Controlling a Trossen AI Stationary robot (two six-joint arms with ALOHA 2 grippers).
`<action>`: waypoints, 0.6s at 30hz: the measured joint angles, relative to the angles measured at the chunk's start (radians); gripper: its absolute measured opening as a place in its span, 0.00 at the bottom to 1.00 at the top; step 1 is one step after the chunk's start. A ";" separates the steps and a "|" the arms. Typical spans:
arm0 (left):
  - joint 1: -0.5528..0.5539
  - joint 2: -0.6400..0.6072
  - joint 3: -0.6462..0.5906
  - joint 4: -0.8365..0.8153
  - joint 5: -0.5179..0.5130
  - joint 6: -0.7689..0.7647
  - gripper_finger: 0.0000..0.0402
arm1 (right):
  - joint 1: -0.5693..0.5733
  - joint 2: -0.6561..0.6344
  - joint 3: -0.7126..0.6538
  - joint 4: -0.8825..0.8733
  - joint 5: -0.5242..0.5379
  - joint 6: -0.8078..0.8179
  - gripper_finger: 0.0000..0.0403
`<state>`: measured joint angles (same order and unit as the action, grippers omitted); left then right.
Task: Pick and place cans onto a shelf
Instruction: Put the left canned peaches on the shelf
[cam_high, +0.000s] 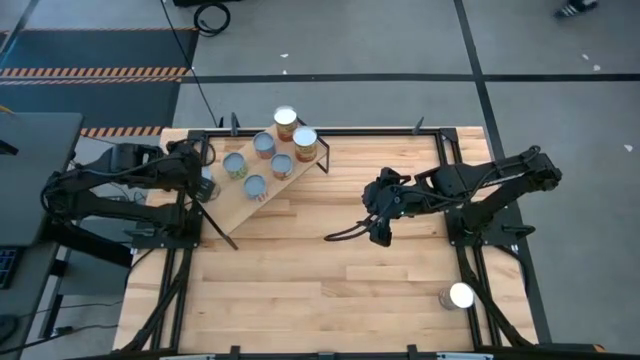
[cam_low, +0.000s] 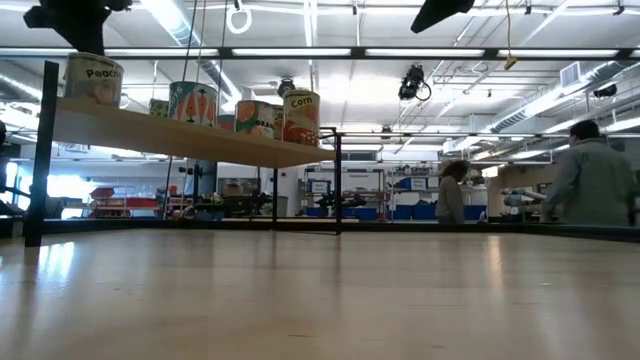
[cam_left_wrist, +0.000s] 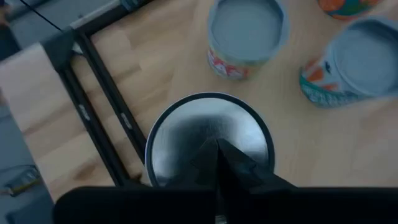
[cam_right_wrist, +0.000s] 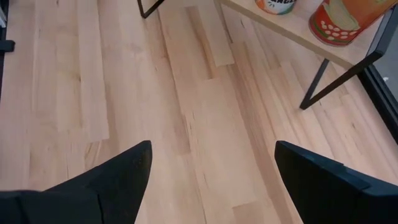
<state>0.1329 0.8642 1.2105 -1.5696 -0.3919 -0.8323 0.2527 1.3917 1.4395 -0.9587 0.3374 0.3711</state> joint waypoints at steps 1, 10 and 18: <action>0.000 0.000 -0.010 0.007 -0.007 -0.007 0.02 | 0.000 0.000 0.000 0.000 0.000 0.003 0.86; 0.000 -0.002 -0.027 0.023 -0.024 -0.016 0.02 | 0.000 0.000 0.000 0.000 0.000 0.004 0.86; 0.000 -0.002 -0.030 0.042 -0.051 -0.009 0.04 | 0.000 0.000 0.000 0.001 0.000 0.004 0.86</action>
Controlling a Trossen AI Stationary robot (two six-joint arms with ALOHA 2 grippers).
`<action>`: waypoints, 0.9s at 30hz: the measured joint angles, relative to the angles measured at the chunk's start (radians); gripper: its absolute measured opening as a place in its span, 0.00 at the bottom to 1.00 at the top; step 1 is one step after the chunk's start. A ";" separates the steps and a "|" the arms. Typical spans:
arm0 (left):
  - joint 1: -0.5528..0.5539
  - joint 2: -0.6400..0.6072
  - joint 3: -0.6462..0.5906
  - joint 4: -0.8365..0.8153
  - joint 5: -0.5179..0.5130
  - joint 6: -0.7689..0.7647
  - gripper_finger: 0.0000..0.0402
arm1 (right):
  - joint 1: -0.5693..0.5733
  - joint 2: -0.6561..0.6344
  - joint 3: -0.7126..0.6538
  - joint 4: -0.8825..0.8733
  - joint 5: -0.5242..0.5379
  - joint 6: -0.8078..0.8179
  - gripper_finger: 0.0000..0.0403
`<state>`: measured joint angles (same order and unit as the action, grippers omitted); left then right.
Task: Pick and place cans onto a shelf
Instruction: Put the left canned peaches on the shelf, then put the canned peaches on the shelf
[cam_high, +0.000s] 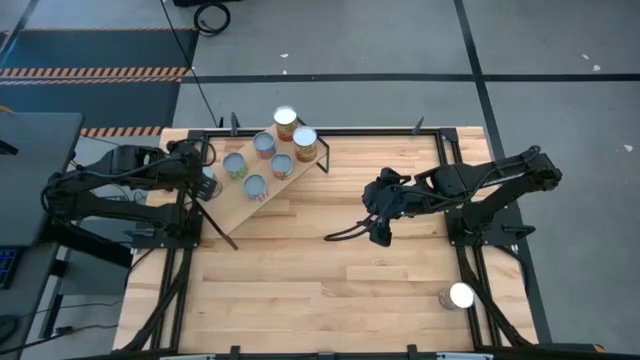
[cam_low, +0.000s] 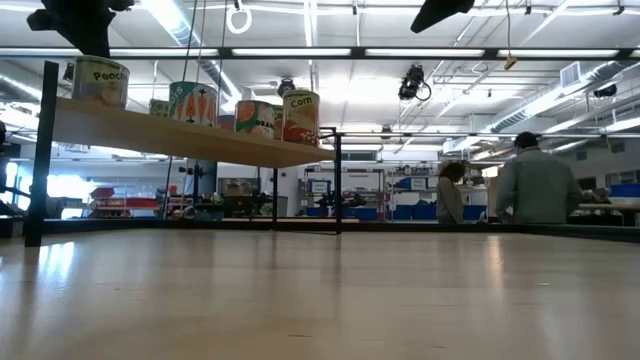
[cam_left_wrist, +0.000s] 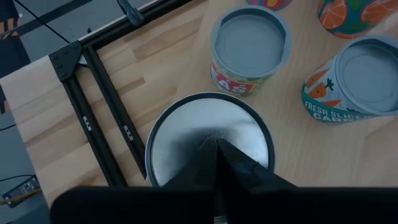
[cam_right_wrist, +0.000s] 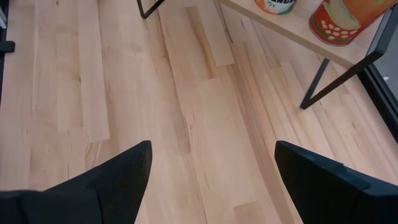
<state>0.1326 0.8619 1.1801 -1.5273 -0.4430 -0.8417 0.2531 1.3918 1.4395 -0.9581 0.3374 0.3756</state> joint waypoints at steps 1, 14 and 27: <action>0.000 0.000 0.000 0.001 -0.001 0.000 0.05 | 0.000 0.000 0.000 0.000 0.000 0.000 0.86; 0.000 0.003 0.133 -0.016 0.025 0.022 0.13 | 0.009 0.000 0.000 0.000 0.022 -0.042 0.86; -0.126 0.000 0.320 0.211 0.085 0.101 0.10 | 0.273 0.015 -0.024 -0.027 -0.069 -0.125 0.86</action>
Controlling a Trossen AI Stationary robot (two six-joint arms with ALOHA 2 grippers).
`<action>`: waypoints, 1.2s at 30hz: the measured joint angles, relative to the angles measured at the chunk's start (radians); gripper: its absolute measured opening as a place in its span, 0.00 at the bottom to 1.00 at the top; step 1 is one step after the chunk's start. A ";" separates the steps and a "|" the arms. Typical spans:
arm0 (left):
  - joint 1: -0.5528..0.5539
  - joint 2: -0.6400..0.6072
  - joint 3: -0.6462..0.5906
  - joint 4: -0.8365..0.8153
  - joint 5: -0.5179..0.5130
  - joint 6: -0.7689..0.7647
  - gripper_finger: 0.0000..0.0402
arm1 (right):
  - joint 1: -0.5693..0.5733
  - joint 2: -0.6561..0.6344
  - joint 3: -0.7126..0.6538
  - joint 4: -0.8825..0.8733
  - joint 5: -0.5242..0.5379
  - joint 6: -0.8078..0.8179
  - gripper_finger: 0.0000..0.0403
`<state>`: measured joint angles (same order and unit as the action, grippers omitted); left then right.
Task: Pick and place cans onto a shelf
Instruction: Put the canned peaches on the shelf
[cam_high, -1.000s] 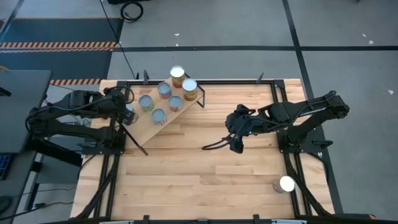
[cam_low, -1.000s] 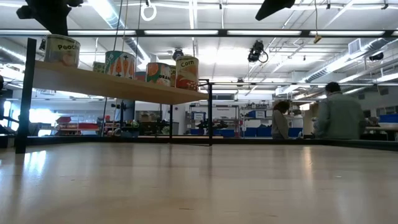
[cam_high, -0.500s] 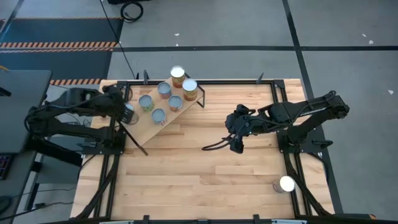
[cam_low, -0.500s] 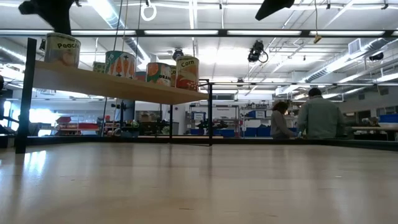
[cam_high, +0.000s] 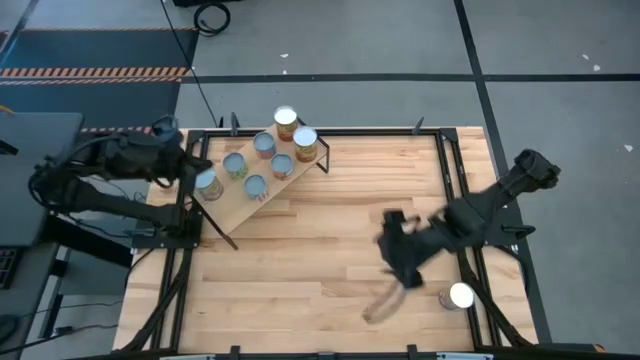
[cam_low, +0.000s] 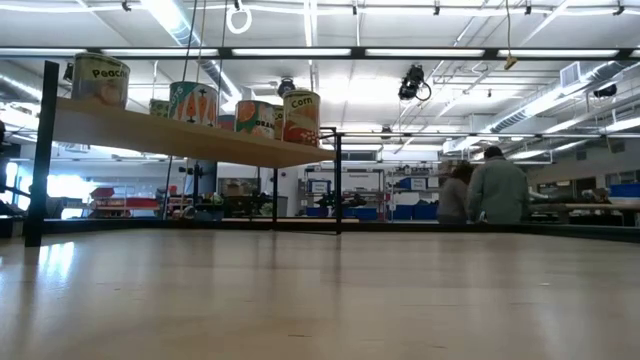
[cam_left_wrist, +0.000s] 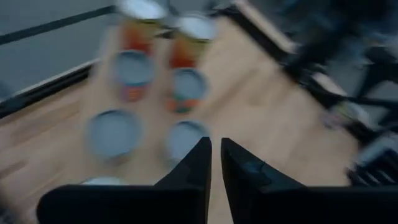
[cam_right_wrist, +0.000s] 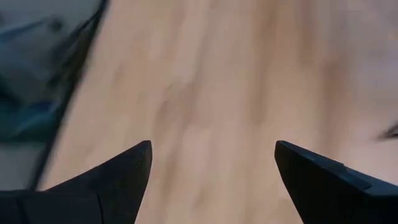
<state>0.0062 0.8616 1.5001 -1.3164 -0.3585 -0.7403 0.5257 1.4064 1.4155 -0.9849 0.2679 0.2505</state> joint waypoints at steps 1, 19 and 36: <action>-0.022 0.000 -0.024 0.049 0.015 0.019 0.10 | 0.036 0.002 0.000 -0.036 -0.025 0.042 0.86; -0.471 0.023 -0.539 0.966 0.057 0.047 0.10 | 0.500 0.131 -0.012 -0.413 -0.345 0.883 0.86; -0.637 0.163 -0.559 1.013 -0.033 -0.082 0.10 | 0.519 0.047 -0.324 -0.213 -0.422 1.101 0.98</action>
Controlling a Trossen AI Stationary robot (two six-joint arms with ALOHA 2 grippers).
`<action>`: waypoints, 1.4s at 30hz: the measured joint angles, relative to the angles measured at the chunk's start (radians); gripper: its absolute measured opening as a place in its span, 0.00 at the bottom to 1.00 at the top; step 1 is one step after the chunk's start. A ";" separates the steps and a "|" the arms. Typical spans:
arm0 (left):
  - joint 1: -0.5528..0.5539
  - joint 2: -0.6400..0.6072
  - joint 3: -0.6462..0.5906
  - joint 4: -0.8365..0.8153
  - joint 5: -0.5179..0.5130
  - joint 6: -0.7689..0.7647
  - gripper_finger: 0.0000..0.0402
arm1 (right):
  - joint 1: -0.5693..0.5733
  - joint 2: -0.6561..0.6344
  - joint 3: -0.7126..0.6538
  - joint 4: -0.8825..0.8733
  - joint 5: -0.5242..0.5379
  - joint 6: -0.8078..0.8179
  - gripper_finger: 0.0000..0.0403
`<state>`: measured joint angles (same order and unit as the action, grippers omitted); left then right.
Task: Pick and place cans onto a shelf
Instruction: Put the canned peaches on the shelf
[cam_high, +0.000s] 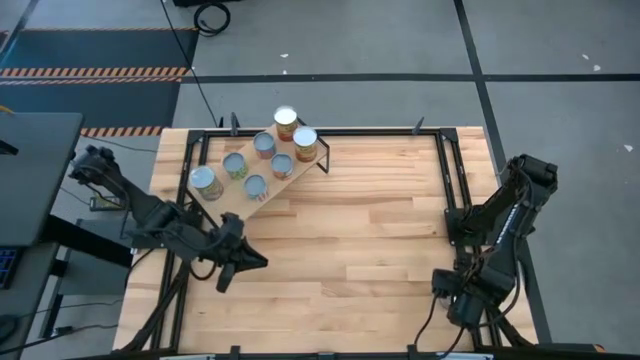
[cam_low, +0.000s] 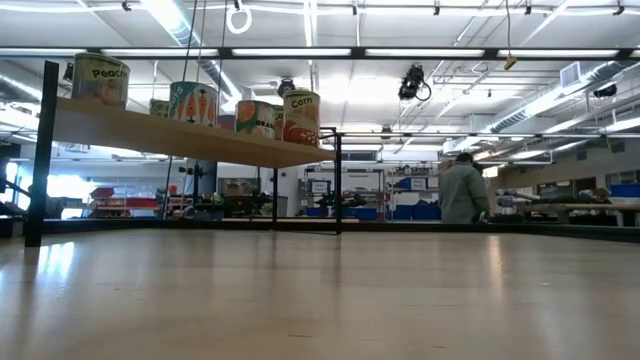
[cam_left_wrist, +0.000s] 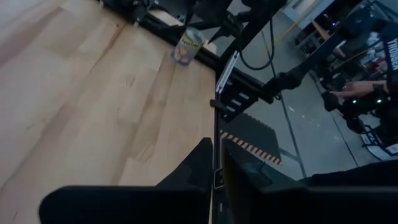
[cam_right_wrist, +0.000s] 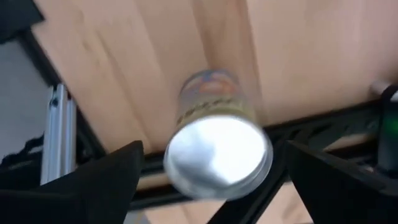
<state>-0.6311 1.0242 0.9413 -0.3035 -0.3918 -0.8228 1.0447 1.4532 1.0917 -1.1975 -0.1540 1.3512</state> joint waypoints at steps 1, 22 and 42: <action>-0.002 0.007 0.000 0.000 0.000 -0.004 0.10 | 0.001 0.000 -0.004 0.000 0.022 -0.003 0.97; -0.002 0.056 0.000 0.000 -0.027 -0.004 0.10 | 0.014 0.001 -0.216 0.209 -0.148 0.032 0.93; 0.086 0.055 0.202 -0.084 -0.105 0.307 0.10 | -0.598 0.034 0.146 0.050 0.085 -0.200 0.77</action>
<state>-0.5452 1.0794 1.1438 -0.3879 -0.4965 -0.5157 0.4465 1.4876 1.2378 -1.1472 -0.0686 1.1514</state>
